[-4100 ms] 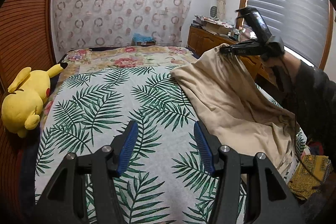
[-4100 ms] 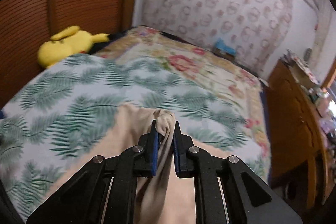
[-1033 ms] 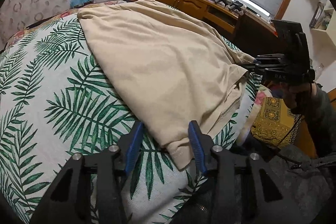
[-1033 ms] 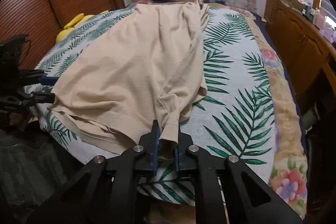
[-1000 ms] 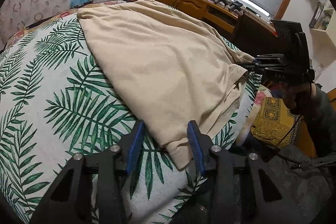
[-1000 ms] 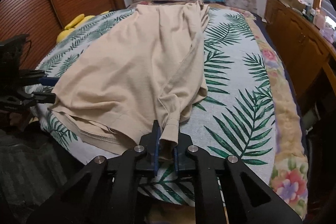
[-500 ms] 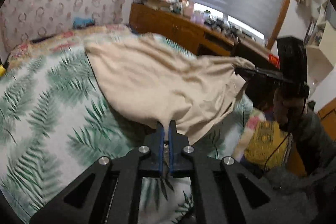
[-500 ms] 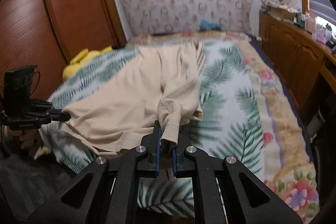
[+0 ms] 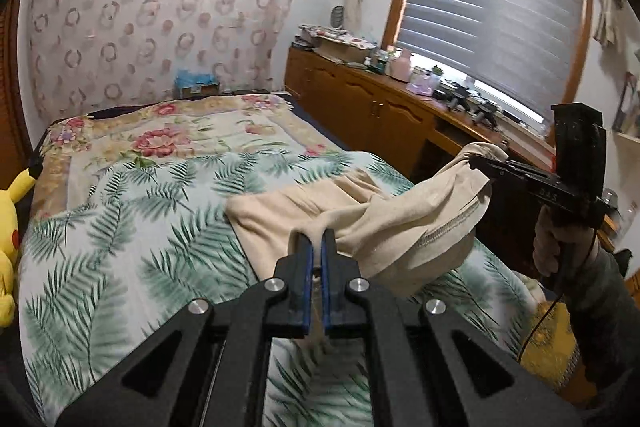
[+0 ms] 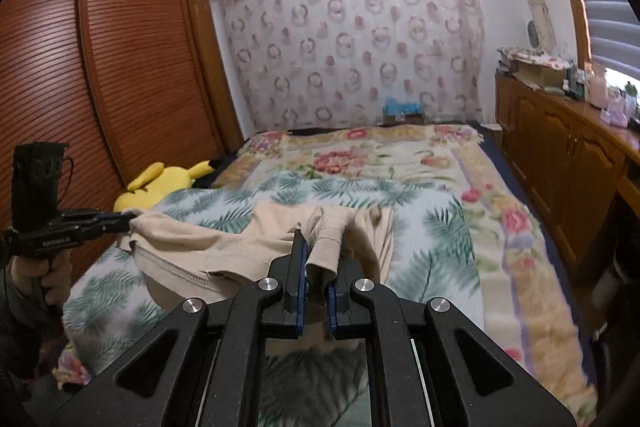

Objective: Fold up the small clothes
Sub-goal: 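Grasp the shirt end with the left tool and fold it over the shirt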

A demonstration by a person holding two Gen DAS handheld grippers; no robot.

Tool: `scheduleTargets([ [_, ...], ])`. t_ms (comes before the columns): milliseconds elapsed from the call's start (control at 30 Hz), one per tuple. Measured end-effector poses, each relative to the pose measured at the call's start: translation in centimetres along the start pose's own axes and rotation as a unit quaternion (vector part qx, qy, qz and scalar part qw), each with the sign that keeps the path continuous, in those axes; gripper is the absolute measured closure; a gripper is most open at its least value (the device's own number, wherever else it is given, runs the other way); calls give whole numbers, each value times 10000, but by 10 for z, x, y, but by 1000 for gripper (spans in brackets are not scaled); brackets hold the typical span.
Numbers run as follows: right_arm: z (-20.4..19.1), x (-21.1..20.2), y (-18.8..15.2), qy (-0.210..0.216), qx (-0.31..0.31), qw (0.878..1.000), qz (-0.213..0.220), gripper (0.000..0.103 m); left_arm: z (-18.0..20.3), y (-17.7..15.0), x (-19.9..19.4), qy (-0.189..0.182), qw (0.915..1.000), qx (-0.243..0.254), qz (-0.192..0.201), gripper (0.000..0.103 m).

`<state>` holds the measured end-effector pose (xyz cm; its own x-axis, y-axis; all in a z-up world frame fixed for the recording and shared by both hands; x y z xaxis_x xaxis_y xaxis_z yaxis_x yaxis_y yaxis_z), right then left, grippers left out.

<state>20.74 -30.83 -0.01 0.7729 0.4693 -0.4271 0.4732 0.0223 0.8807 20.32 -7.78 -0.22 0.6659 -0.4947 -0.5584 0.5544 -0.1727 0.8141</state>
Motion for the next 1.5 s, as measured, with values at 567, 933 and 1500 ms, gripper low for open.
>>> scheduleTargets([
  [567, 52, 142, 4, -254, -199, 9950, -948, 95, -71, 2, 112, 351, 9950, -371, -859, 100],
  [933, 75, 112, -2, -1068, -561, 9875, -1014, 51, -76, -26, 79, 219, 9947, -501, -871, 51],
  [1500, 63, 164, -8, -130, -662, 9862, -1513, 65, -65, -17, 140, 178, 9890, 67, -1468, 51],
])
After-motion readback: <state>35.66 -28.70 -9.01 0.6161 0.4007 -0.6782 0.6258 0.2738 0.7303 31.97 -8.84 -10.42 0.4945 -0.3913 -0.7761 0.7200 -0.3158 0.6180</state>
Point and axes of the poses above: each gripper's, at about its wrist camera, not at the fingertips, and x roughly the way its jaws point, z to its right, y to its top, the point moved 7 cm from there along x, roughly the way its jaws point, and after that the axes turned 4 degrees about x, right-handed, at the moved point
